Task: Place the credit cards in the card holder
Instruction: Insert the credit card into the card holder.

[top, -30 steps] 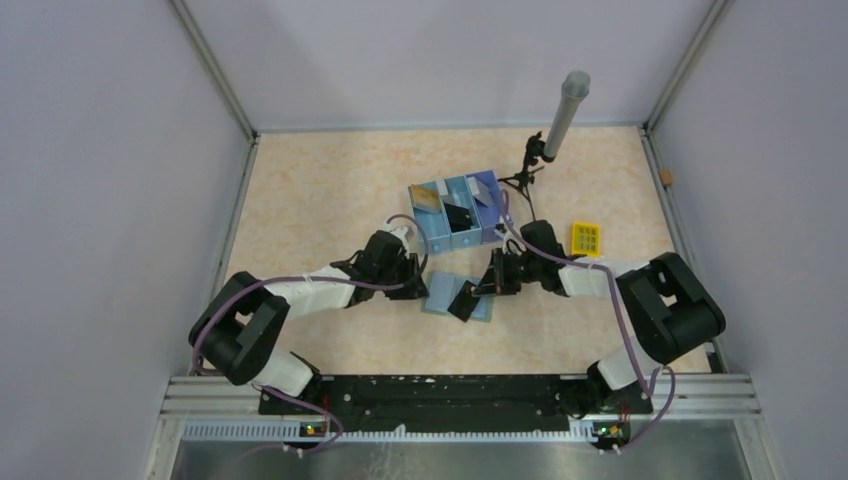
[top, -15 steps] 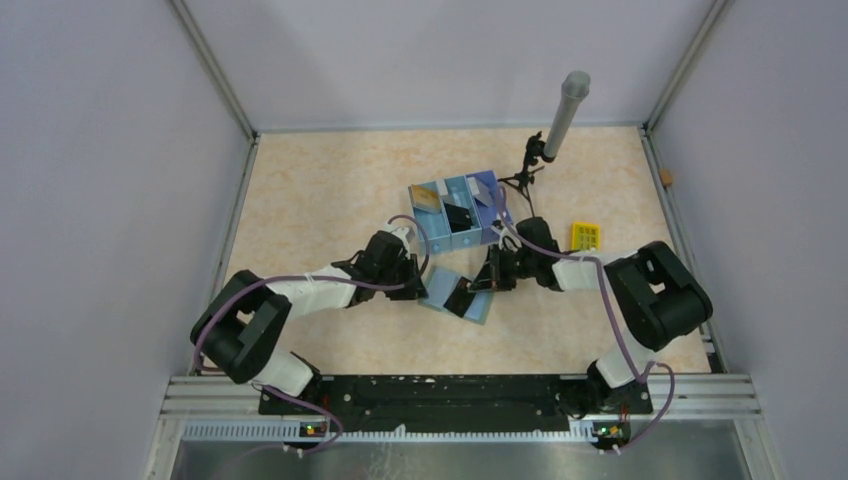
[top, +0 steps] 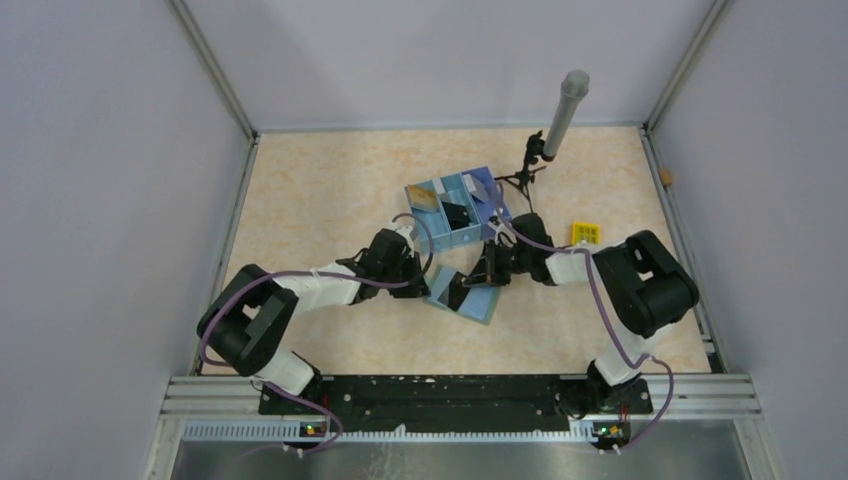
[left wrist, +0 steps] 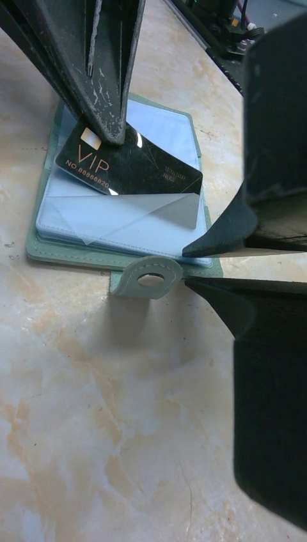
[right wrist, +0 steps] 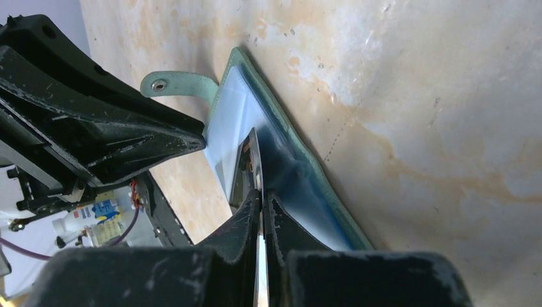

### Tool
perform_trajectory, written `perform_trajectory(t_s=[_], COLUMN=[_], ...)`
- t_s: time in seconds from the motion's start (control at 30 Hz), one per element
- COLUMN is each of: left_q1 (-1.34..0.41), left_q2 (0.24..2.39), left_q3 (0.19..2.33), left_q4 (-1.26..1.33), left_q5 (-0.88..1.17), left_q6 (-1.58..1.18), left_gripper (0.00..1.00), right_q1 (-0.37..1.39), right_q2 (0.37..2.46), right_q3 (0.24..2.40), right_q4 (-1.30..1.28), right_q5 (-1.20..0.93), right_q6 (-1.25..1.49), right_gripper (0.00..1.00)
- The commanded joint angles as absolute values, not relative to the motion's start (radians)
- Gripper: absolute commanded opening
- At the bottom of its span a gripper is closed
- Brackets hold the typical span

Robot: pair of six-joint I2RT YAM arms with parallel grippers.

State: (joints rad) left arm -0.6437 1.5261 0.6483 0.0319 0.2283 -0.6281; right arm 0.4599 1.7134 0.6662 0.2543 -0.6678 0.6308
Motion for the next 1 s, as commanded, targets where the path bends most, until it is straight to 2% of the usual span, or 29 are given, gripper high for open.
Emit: perform_trajectory(t_s=[0.0,0.3,0.47,0.57,0.7,0.97], left_q1=[-0.655,-0.657,-0.657,-0.662,-0.672,-0.695], left_q2=[1.550,1.556,1.545,1.531,1.518,1.508], left_q3=[0.668,0.676,0.670,0.653,0.627,0.581], left_q4=[0.035,0.029,0.025,0.037,0.071,0.136], left_q5=[0.242,0.244,0.237,0.231,0.238,0.241], left_q6=[-0.615,-0.599,-0.605,-0.616,-0.647,-0.716], left_gripper=[0.18,0.14,0.07,0.01,0.00,0.00], right_q1=[0.466,0.484,0.492,0.497,0.503,0.505], right_q2=[1.756,1.765,1.714,1.658,1.585,1.469], right_q3=[0.719,0.748,0.748,0.745,0.729,0.687], right_q4=[0.233,0.130,0.105,0.092,0.088,0.056], right_q5=[-0.620,-0.567,-0.530,-0.504,-0.472,-0.395], right_q6=[0.609,0.562,0.558,0.560,0.571,0.601], right_gripper=[0.00,0.00,0.01,0.19,0.38,0.55])
